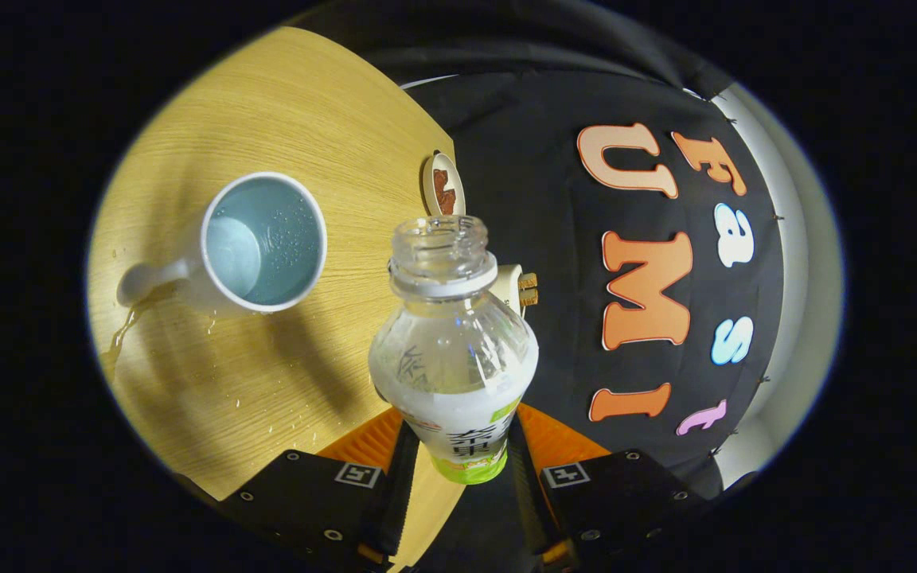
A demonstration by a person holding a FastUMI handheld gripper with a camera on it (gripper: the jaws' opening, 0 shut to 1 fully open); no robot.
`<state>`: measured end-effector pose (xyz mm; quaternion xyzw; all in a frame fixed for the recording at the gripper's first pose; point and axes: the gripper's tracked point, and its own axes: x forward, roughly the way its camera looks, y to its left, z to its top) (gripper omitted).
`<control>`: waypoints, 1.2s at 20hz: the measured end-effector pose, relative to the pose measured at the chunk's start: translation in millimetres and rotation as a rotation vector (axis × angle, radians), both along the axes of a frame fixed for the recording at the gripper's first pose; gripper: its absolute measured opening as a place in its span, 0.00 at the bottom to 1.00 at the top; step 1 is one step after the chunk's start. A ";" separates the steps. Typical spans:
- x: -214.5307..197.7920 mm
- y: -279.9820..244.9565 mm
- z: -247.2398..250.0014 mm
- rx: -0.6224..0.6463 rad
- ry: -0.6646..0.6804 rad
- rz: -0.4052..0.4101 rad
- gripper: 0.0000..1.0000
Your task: Take the bottle from table, then pour the juice into the cup, finally place the bottle on the coaster
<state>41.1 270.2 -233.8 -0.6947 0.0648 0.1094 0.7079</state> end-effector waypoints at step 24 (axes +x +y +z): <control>14.2 10.7 22.9 -0.289 -0.025 0.156 0.59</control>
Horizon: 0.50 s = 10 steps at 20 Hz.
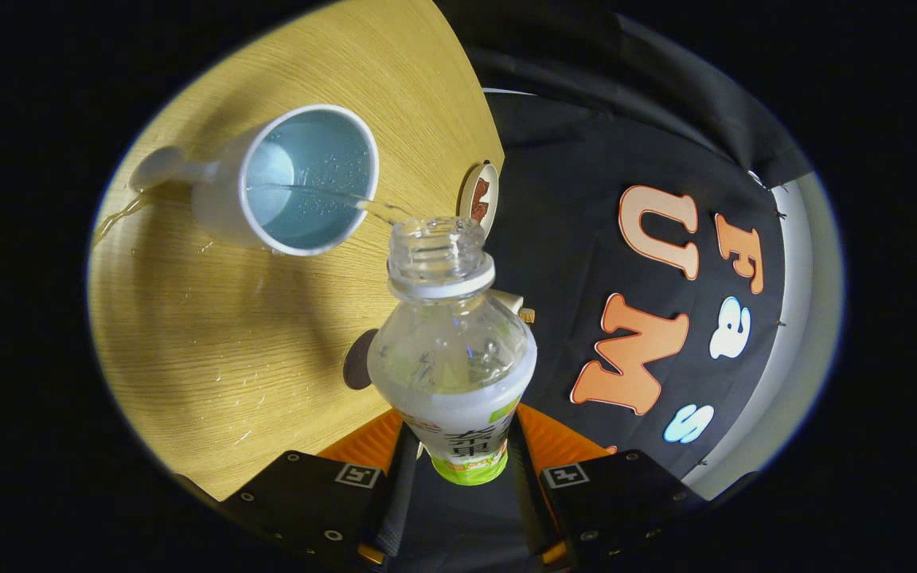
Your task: Take the bottle from table, then pour the juice into the cup, finally place the bottle on the coaster
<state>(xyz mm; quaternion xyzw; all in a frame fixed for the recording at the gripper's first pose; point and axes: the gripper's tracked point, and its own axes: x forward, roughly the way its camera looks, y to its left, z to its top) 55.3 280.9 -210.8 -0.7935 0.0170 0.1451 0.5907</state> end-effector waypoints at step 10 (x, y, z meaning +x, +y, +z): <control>4.2 1.1 5.8 -0.053 -0.004 0.025 0.59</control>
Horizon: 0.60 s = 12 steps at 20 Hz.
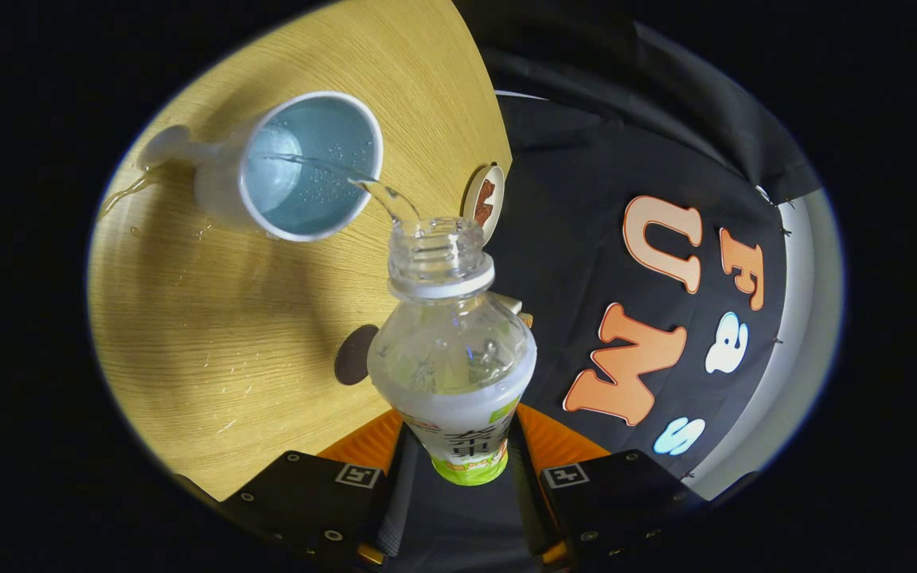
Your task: Take the bottle from table, then pour the juice into the cup, finally place the bottle on the coaster
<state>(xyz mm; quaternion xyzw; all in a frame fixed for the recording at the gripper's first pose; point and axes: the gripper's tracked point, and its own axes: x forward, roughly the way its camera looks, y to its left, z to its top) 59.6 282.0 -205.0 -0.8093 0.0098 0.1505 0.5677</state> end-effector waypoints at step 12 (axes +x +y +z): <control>4.9 4.4 9.9 -0.053 -0.006 0.026 0.59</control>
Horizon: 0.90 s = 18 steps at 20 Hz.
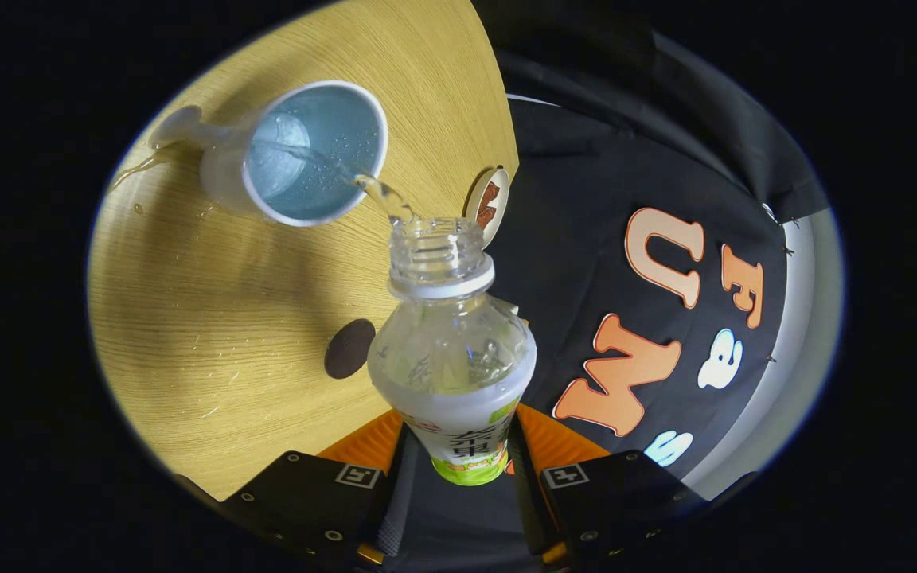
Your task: Take the bottle from table, then pour the juice into the cup, finally place the bottle on the coaster
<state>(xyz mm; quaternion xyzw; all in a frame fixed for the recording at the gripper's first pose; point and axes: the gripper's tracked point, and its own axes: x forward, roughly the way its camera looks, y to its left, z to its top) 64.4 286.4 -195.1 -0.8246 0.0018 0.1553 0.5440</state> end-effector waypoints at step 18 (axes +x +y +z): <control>2.6 2.6 5.6 -0.050 -0.008 0.020 0.59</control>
